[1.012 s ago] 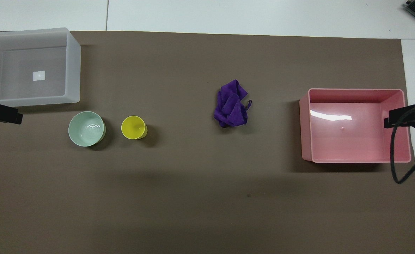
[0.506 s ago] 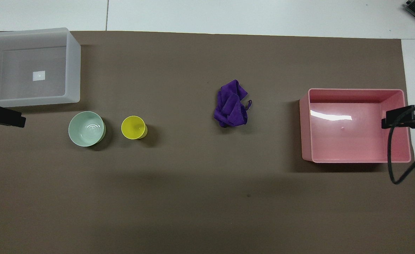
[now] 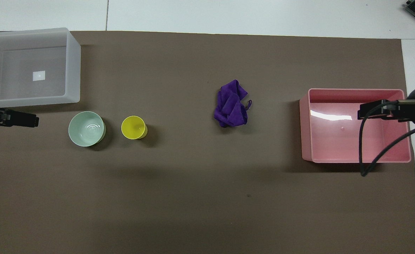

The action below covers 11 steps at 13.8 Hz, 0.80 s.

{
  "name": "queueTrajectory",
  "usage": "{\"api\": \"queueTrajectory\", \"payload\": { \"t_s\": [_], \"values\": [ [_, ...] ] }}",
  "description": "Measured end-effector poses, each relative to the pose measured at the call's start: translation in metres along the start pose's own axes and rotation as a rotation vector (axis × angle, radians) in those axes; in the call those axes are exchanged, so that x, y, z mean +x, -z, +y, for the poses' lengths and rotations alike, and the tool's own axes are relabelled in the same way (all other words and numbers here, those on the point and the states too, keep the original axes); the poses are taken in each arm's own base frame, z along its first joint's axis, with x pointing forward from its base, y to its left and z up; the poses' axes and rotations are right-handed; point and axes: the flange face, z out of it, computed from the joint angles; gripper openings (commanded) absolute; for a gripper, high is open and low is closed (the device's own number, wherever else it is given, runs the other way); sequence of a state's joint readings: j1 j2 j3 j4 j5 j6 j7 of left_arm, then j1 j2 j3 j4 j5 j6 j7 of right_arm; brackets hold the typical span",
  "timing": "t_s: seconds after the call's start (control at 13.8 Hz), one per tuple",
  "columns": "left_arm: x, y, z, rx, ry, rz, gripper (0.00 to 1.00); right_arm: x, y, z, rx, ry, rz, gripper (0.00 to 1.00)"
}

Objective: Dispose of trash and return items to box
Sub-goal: 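Reach the right gripper to the purple cloth while the left gripper reaches the bowl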

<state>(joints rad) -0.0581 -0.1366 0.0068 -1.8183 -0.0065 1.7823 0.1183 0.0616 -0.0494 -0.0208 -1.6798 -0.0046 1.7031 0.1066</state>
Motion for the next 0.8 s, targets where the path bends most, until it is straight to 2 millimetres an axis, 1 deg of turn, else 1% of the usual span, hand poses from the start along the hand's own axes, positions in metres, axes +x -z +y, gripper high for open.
{"api": "queueTrajectory", "payload": {
  "t_s": [0.14,0.29,0.51,0.65,0.8],
  "values": [
    [-0.001,-0.028,0.000,0.002,0.001,0.017,1.00,0.014,-0.023,-0.034,0.008,0.001,0.029,1.00],
    [-0.003,-0.062,-0.001,0.005,0.004,0.040,1.00,0.030,-0.055,-0.076,0.021,-0.009,0.062,1.00],
    [-0.009,-0.122,-0.004,0.007,0.014,0.045,1.00,0.048,-0.113,-0.143,0.050,0.002,0.113,1.00],
    [-0.011,-0.162,-0.004,0.008,0.016,0.051,1.00,0.056,-0.151,-0.178,0.072,0.016,0.150,1.00],
    [-0.009,-0.199,-0.002,0.010,0.013,0.062,1.00,0.058,-0.191,-0.213,0.092,0.045,0.181,1.00]
  ]
}}
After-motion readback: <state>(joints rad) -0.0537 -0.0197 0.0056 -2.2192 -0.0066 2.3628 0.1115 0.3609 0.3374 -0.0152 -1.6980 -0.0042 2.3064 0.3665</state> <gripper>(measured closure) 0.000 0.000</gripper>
